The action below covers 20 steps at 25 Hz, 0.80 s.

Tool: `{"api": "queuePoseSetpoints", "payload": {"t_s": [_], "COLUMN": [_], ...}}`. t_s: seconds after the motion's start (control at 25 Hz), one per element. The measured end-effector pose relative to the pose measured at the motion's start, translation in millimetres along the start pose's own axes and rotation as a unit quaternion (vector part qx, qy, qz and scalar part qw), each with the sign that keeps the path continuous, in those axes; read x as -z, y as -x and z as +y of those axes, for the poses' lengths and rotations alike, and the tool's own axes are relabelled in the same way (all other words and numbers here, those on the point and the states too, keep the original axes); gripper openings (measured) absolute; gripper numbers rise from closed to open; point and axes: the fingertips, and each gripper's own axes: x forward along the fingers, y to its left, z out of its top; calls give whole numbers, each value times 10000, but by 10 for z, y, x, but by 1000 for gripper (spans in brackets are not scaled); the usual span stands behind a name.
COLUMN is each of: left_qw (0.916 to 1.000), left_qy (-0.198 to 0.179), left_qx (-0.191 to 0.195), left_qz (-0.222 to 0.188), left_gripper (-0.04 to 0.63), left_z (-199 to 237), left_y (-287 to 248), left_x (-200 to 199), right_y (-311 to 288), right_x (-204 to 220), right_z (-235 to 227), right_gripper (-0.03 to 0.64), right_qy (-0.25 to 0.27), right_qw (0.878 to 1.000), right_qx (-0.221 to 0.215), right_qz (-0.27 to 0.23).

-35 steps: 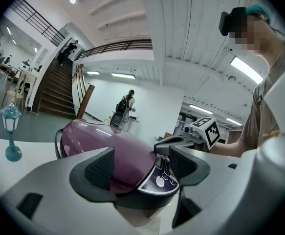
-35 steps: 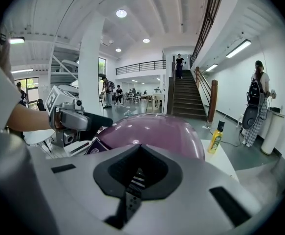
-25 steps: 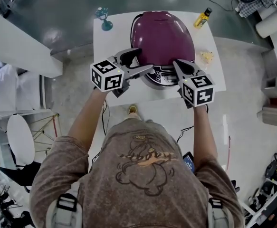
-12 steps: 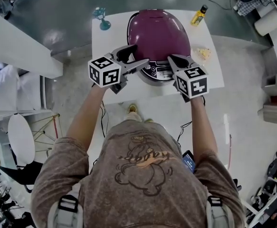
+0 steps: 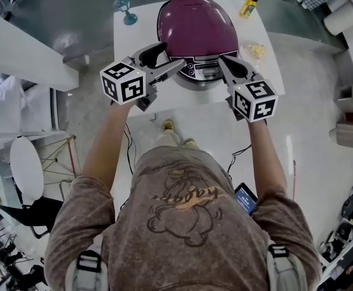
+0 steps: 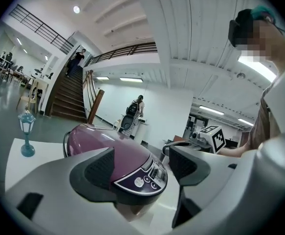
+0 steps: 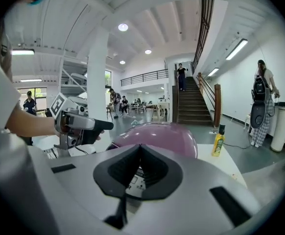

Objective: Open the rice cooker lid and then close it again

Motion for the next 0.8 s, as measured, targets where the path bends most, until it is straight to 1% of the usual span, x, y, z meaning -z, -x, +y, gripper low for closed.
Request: {"api": "queuePoseSetpoints", "payload": {"t_s": [0.12, 0.28, 0.48, 0.6, 0.72, 0.8], "left_qw": [10000, 9996, 9991, 9990, 9984, 9976], "left_qy": [-51, 84, 161, 7, -246, -403], "left_qx": [-13, -51, -121, -193, -300, -377], "left_qz": [-47, -253, -367, -405, -421, -429], "left_gripper": [357, 357, 357, 357, 356, 332], "left_z": [-176, -365, -535, -649, -733, -790], "left_y": [111, 268, 459, 598, 762, 878], "left_x": [-16, -1, 97, 140, 194, 240], "right_y": [211, 478, 816, 968, 1071, 1128], "right_x": [-2, 22, 164, 230, 243, 267], "right_z": [97, 227, 338, 427, 537, 630], "right_gripper": [5, 5, 5, 5, 5, 5], "right_qy": [-79, -120, -353, -458, -375, -297], "right_qw": [9998, 9992, 9981, 9967, 9949, 9941], "right_qx": [-102, -166, 34, 165, 308, 370], "right_qz": [-156, -334, -507, -654, -880, -970]}}
